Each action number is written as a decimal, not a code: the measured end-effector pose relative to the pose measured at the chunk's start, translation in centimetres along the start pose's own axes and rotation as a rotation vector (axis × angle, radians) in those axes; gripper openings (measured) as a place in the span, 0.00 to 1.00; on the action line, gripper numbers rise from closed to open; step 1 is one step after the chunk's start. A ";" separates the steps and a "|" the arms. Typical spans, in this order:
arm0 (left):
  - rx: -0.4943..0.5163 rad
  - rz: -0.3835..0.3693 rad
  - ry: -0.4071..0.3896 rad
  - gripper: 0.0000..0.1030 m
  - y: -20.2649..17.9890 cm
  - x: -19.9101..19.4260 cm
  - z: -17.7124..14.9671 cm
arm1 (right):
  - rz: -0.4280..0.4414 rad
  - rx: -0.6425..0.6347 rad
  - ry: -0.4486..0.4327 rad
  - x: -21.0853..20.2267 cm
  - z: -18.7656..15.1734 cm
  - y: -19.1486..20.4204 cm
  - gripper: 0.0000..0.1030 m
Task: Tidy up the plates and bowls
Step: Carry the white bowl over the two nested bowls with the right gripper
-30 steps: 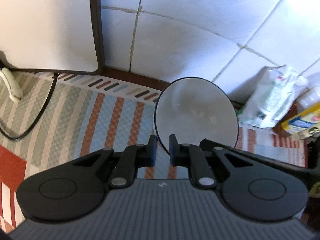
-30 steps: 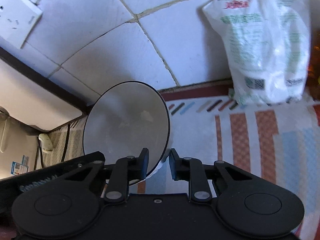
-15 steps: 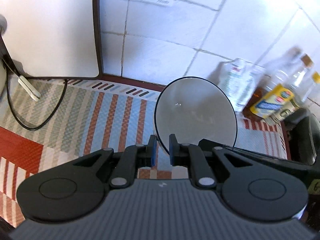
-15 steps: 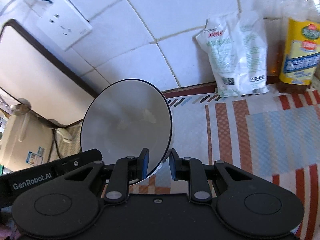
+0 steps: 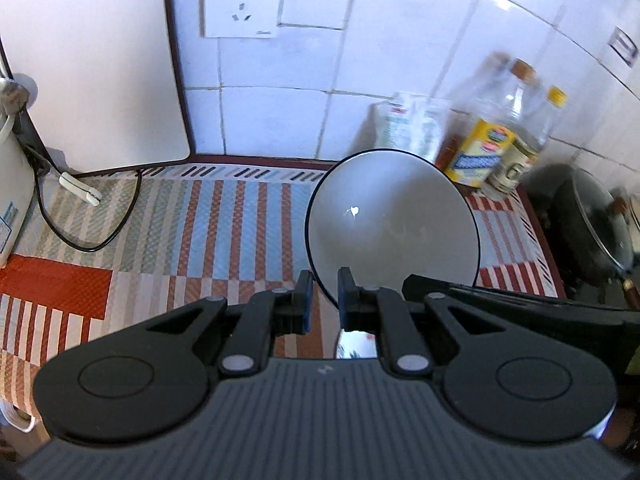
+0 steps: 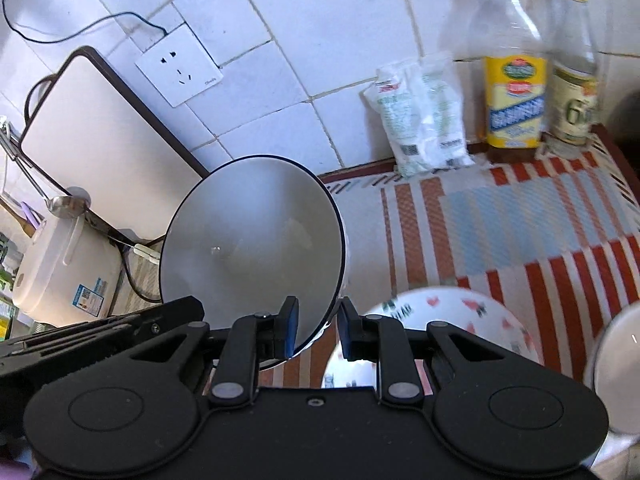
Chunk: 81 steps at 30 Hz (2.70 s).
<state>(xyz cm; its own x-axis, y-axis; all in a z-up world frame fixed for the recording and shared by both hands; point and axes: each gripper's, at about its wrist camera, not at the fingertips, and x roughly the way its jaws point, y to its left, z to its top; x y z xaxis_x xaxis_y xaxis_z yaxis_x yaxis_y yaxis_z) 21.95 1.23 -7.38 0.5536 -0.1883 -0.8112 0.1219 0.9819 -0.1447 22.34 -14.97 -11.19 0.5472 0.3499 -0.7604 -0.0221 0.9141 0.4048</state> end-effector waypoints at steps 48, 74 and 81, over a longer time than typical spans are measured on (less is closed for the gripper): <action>0.148 -0.274 0.367 0.10 -23.4 11.4 -6.8 | -0.310 0.269 0.081 -9.7 -5.9 -23.6 0.26; 0.115 -0.171 0.362 0.12 -23.8 12.7 -7.5 | -0.267 0.013 -0.098 -10.7 -8.9 -23.5 0.30; 0.068 -0.180 0.294 0.20 -22.9 10.1 -7.4 | -0.136 -0.063 -0.161 -13.7 -10.5 -24.1 0.41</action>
<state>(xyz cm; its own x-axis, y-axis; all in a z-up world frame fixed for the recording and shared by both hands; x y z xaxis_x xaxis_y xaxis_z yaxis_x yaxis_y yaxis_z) 18.59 -22.98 -16.44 0.2588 -0.3352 -0.9059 0.2561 0.9281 -0.2702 6.64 -39.64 -15.88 0.6751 0.1900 -0.7128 0.0115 0.9634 0.2677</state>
